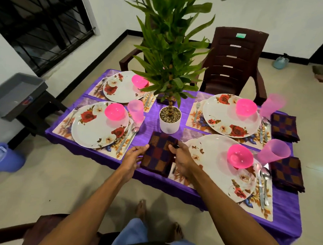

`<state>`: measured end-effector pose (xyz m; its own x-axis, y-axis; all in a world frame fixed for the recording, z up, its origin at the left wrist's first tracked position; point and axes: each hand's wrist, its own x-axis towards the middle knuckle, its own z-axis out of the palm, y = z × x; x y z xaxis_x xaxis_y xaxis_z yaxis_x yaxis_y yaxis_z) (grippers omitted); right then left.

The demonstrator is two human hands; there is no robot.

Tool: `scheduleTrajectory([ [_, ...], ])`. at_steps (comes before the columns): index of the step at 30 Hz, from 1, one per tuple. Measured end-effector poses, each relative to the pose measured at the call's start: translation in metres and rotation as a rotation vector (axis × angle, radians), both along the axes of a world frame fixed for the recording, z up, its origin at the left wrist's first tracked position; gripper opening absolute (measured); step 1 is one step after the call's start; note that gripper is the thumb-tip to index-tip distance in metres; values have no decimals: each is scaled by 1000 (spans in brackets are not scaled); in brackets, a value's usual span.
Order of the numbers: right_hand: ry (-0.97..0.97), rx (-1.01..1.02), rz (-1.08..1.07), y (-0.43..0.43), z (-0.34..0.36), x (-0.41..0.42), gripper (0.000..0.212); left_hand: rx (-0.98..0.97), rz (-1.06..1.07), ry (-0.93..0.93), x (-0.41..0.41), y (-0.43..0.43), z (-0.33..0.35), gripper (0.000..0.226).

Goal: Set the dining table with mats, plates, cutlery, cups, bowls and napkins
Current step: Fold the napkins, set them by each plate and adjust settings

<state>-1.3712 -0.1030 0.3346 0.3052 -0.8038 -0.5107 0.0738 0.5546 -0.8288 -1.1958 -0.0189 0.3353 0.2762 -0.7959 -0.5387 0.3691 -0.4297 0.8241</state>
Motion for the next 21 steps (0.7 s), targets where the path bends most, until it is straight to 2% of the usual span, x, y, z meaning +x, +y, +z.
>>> scheduleTrajectory([
  [4,128,-89,42,1,-9,35,23,4,-161,-80,14,-18,-1,36],
  [8,221,-172,58,-7,-18,72,22,-81,-108,-141,35,-41,-17,29],
  [12,189,-110,77,-11,-28,94,32,-115,-131,-239,68,-58,-32,32],
  [15,224,-58,-52,-16,-42,109,34,-132,-171,-320,84,-73,-44,31],
  [18,282,-20,-246,-31,-57,123,27,-102,-182,-360,99,-86,-60,41],
  [21,306,-21,-329,-54,-76,130,27,-104,-246,-359,110,-92,-71,47],
])
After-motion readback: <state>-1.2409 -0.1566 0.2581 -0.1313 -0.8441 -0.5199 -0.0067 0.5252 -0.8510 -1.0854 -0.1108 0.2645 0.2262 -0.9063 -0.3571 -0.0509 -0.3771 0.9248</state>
